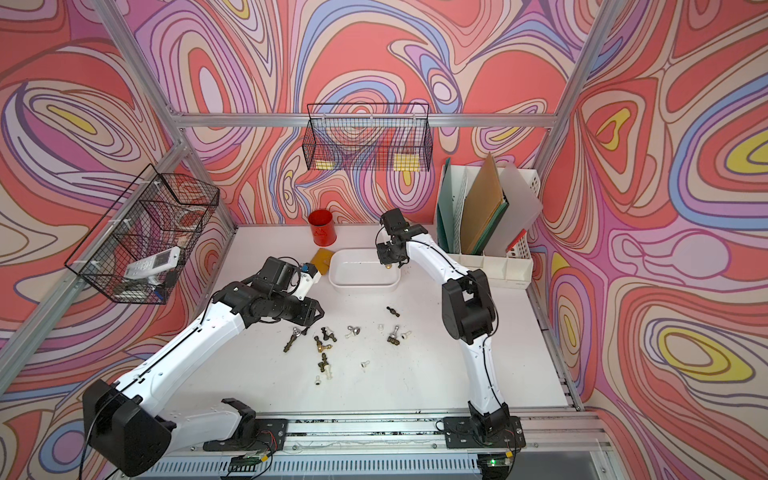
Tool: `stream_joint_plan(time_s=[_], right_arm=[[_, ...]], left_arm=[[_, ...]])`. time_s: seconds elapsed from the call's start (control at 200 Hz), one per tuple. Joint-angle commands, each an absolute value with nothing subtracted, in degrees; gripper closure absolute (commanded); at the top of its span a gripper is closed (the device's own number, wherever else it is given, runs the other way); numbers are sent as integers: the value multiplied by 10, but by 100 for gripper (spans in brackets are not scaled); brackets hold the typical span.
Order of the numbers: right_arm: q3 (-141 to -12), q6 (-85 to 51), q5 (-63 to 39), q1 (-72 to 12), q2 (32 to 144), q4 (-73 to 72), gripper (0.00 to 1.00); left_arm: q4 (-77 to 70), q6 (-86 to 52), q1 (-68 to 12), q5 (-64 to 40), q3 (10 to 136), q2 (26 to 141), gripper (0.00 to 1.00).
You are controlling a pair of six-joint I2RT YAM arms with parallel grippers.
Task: Put the chess pieces into the storage box
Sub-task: Pick up the chess piece at the center of the board.
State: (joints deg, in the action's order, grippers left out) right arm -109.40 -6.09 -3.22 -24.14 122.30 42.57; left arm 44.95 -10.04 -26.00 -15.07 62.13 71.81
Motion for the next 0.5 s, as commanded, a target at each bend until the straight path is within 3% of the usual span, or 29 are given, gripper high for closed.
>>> stream_joint_plan(time_s=[0.0,0.215,0.496], right_arm=[[-1023,-69,-55,-243,1132,334,71],[-898,-79,-103,-243,1053,237,71],[-877,-80,-139,-243,1073,231,71]], left_arm=[[437,-148,-275,-146,608,728,54],[427,-256,-283,-100,574,749,54],[310,-316,-304,-189,576,831,59]])
